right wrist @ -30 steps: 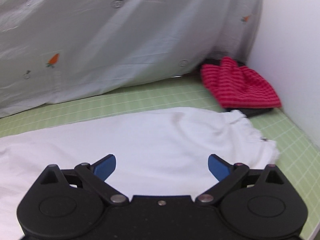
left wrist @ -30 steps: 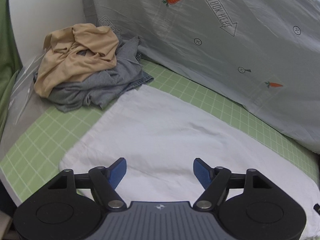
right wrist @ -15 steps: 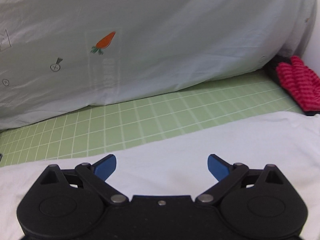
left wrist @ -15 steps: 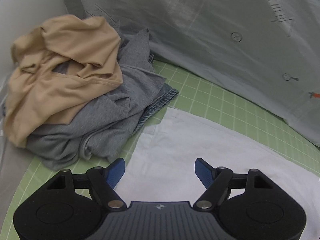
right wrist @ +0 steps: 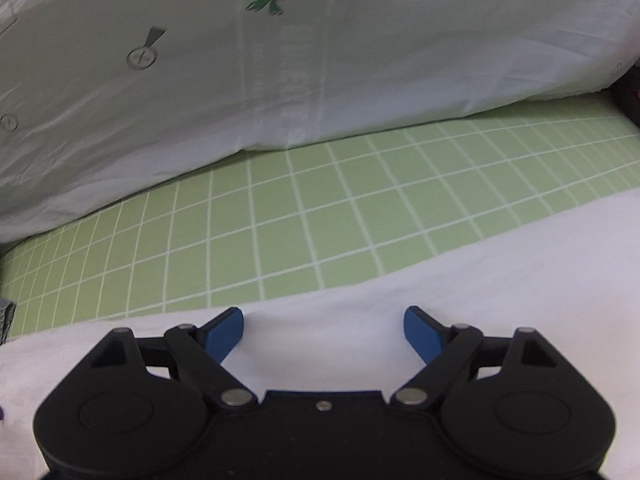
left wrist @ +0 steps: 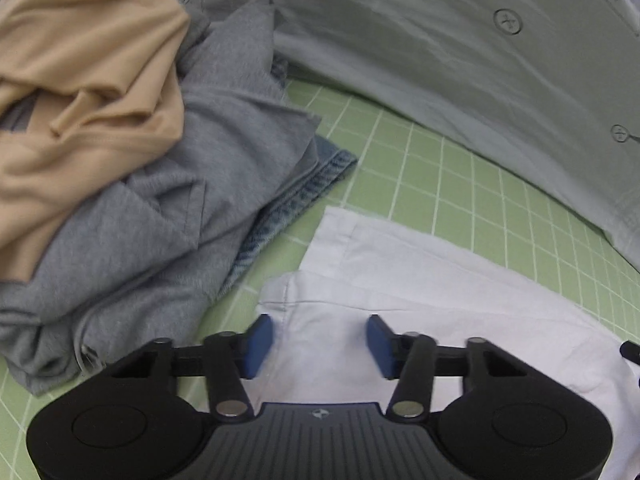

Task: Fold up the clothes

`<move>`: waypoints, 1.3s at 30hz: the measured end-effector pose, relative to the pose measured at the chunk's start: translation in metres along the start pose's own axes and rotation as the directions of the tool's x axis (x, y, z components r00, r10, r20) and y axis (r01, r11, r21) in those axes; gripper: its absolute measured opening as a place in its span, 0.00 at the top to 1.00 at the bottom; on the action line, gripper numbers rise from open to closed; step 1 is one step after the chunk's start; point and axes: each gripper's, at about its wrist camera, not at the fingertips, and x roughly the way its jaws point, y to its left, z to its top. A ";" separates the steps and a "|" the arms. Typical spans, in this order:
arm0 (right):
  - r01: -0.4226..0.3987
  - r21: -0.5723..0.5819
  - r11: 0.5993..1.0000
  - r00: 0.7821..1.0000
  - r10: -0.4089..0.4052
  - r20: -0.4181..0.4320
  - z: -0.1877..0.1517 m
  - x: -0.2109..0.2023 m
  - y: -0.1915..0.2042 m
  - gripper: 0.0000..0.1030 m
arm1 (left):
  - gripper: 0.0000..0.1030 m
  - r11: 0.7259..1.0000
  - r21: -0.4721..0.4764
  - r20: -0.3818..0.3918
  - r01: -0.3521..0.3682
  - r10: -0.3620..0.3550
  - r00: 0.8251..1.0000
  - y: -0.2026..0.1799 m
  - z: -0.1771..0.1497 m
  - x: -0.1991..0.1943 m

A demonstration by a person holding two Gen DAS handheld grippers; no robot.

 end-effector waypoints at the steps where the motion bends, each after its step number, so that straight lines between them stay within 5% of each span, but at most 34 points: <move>1: 0.003 -0.018 1.000 1.000 -0.003 0.003 -0.002 0.000 0.005 0.18 | 0.65 1.000 -0.009 0.005 -0.007 0.007 1.000 0.001 -0.001 0.000; 5: 0.019 -0.108 0.994 0.999 -0.016 0.029 -0.008 -0.005 0.015 0.48 | 0.83 0.999 -0.041 0.025 0.008 -0.007 1.000 0.007 -0.003 -0.002; 8: -0.015 -0.133 0.991 0.999 0.019 0.030 -0.005 -0.009 0.008 1.00 | 0.93 0.999 -0.045 0.041 0.025 -0.023 0.999 0.009 -0.003 -0.009; 9: -0.029 -0.131 0.991 0.999 0.032 0.026 -0.004 -0.010 0.005 1.00 | 0.94 0.998 -0.046 0.051 0.030 -0.028 0.998 0.010 -0.003 -0.012; 16: 0.003 -0.139 0.990 0.988 0.018 0.153 0.004 -0.049 -0.009 1.00 | 0.96 0.996 -0.024 0.152 0.088 -0.083 0.985 0.008 0.006 -0.052; 23: 0.051 -0.158 0.986 0.978 -0.018 0.206 0.017 -0.059 -0.017 1.00 | 0.96 0.981 -0.035 0.274 0.191 -0.175 0.946 -0.002 0.041 -0.067; 25: 0.054 -0.146 0.988 0.982 -0.026 0.188 0.018 -0.056 -0.019 1.00 | 0.90 0.987 -0.044 0.250 0.154 -0.138 0.958 -0.007 0.048 -0.047; 28: 0.065 -0.164 0.984 0.989 -0.042 0.141 0.016 -0.050 -0.018 0.96 | 0.78 0.999 -0.022 0.133 -0.028 0.031 0.991 -0.009 0.051 -0.023; 29: 0.074 -0.178 0.981 0.989 -0.050 0.137 0.013 -0.051 -0.016 0.78 | 0.65 0.999 -0.018 0.111 -0.049 0.050 0.993 -0.006 0.048 -0.020; 30: 0.084 -0.192 0.978 0.989 -0.059 0.132 0.011 -0.051 -0.015 0.49 | 0.52 0.999 -0.025 0.095 -0.043 0.046 0.994 0.001 0.043 -0.021; 32: 0.095 -0.211 0.973 0.987 -0.065 0.144 0.004 -0.056 -0.013 0.24 | 0.42 0.999 -0.041 0.063 -0.035 0.037 0.997 0.014 0.030 -0.025; 39: 0.031 -0.259 0.965 0.999 -0.021 0.042 -0.013 -0.054 0.007 0.20 | 0.34 0.997 -0.038 -0.041 -0.062 0.061 0.997 0.052 -0.027 -0.044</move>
